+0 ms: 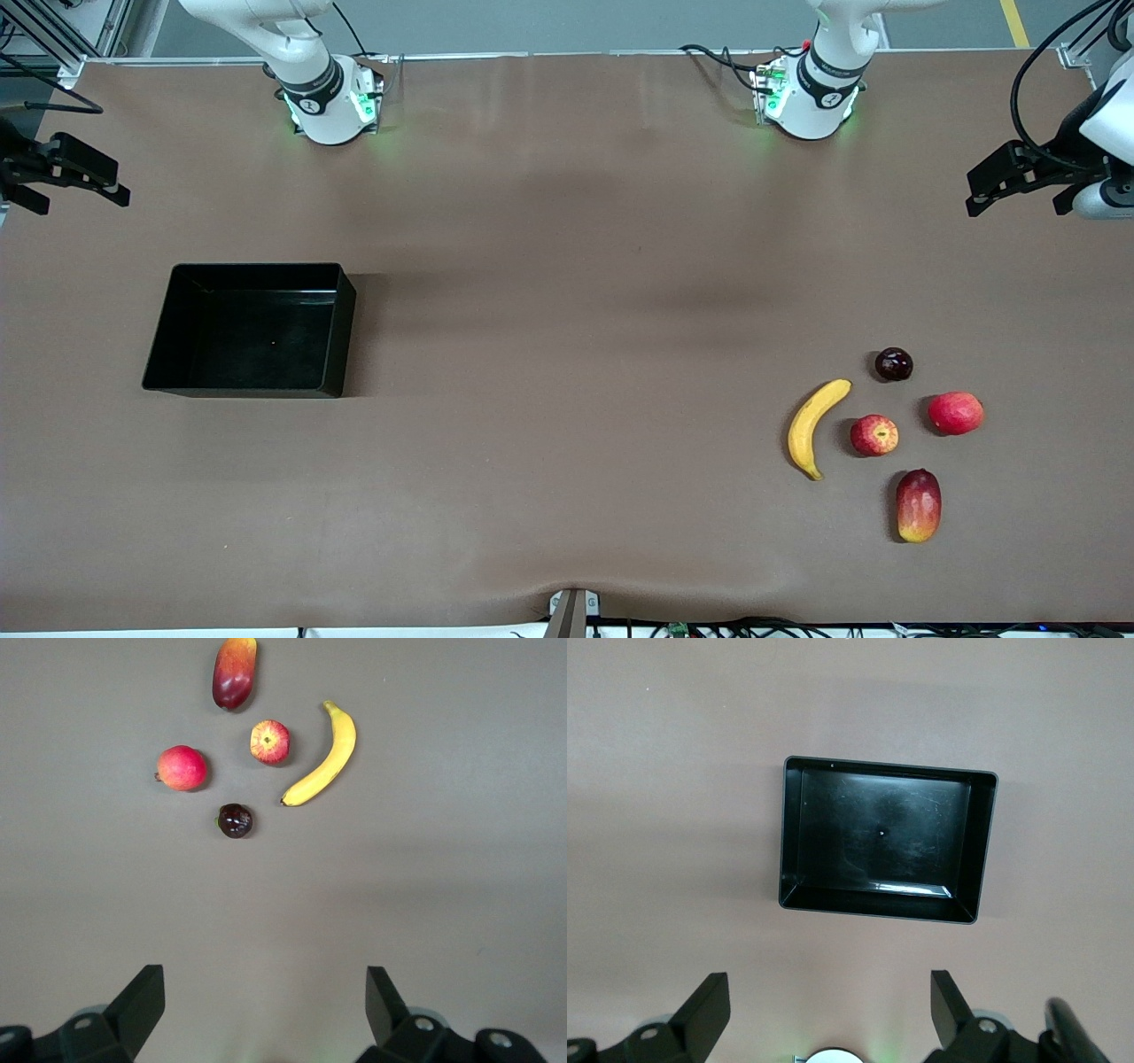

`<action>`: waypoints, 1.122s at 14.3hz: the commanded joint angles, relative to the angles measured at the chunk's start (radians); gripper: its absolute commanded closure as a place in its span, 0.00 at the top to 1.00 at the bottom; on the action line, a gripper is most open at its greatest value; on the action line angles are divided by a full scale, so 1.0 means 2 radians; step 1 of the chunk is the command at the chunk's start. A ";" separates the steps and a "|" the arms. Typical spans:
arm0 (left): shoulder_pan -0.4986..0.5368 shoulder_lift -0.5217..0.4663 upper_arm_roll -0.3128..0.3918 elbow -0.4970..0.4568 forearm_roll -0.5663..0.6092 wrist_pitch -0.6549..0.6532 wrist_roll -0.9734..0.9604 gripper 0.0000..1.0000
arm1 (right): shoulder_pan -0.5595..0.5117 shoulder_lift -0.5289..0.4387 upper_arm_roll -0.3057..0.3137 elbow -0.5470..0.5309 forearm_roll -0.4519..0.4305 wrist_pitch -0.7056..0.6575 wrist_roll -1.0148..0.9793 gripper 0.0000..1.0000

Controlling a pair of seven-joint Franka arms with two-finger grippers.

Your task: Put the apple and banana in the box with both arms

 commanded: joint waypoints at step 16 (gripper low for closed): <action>0.011 0.197 0.003 0.020 0.043 0.179 0.003 1.00 | -0.013 0.007 -0.003 0.010 0.011 -0.004 -0.006 1.00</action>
